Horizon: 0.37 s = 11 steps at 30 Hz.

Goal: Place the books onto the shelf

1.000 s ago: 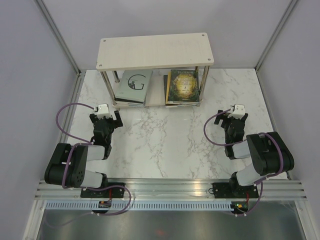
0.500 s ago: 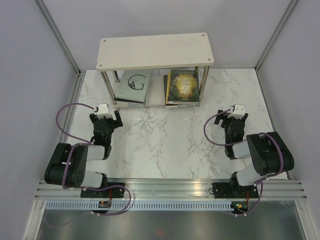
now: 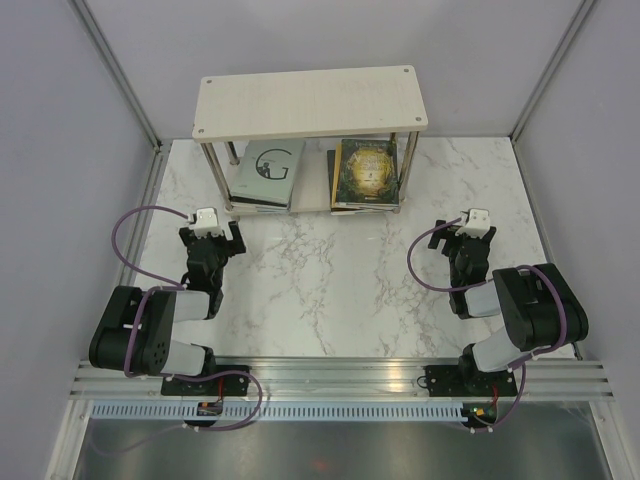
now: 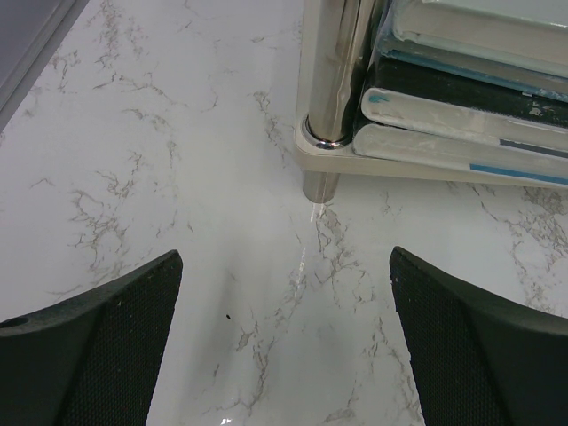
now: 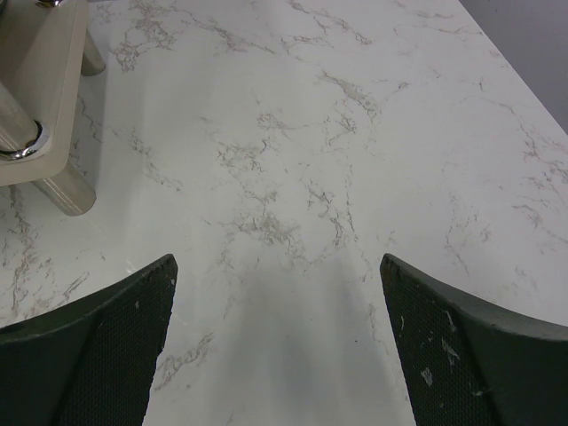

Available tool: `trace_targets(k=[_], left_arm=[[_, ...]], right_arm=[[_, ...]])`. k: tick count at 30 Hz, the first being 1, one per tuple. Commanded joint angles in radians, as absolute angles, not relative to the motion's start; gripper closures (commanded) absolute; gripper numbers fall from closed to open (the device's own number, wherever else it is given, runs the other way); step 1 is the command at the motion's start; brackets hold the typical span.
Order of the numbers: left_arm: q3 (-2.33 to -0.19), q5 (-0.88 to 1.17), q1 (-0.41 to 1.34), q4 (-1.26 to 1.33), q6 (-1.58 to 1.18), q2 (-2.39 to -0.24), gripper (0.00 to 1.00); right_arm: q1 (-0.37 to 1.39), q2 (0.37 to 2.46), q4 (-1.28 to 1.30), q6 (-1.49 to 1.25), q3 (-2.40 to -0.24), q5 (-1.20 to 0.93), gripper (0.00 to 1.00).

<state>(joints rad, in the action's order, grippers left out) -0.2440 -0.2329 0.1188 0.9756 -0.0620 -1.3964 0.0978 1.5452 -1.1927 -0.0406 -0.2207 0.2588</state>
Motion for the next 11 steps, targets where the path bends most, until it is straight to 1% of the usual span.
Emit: trace_targets(k=[1, 11], left_arm=[[-0.261, -0.244, 0.114, 1.046, -0.02, -1.396, 0.0], [-0.259, -0.244, 0.114, 1.046, -0.02, -1.397, 0.0]], right_arm=[[0.094, 1.532, -1.221, -0.051, -0.226, 0.239, 0.02], [0.094, 1.537, -1.215, -0.052, -0.23, 0.239, 0.02]])
